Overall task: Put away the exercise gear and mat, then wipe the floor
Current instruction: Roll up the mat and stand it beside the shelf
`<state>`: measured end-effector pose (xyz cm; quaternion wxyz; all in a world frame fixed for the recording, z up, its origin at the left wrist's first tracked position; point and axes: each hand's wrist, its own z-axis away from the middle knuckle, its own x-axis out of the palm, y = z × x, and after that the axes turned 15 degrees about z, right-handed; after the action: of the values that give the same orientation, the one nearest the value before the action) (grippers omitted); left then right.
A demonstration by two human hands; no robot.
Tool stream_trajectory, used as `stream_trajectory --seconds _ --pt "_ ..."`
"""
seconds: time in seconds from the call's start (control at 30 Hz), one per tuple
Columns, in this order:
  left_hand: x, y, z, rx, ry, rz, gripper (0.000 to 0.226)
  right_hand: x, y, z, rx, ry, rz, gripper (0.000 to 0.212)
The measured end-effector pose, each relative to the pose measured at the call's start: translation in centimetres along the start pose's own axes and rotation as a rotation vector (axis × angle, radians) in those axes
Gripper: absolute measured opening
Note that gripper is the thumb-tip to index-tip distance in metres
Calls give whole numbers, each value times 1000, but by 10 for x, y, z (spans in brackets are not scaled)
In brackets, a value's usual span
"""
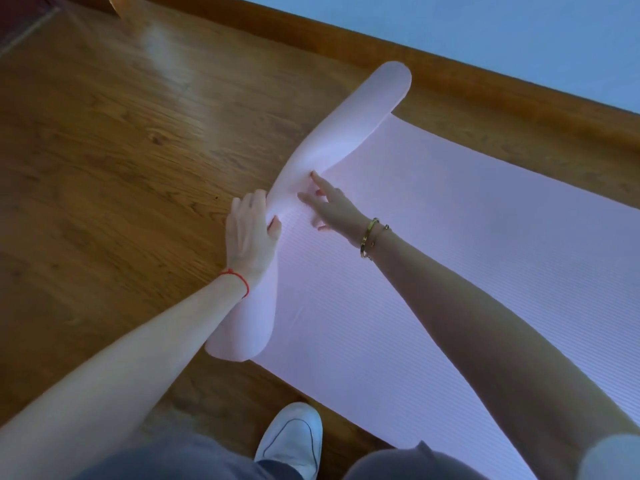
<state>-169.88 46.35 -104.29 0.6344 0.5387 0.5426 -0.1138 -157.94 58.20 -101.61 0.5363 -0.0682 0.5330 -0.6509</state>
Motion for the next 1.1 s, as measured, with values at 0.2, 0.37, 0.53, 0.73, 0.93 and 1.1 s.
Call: stream_trajectory --seconds 0.2,0.37,0.53,0.73,0.93,1.1 --pt "-3 9 7 130 -1 -357 41 11 -21 -14 141 -27 -332 86" --pt "16 17 31 221 -212 -336 59 25 29 -21 329 87 -338 59" --pt "26 8 30 99 -336 128 37 13 68 -9 438 78 -477 38" --pt "14 -6 6 -705 -605 419 91 14 78 -3 464 159 -533 40" --pt "15 -7 20 -684 -694 577 78 25 98 -1 438 279 -476 40" --pt "14 -8 26 -532 -460 503 55 21 94 -6 352 293 -369 31"
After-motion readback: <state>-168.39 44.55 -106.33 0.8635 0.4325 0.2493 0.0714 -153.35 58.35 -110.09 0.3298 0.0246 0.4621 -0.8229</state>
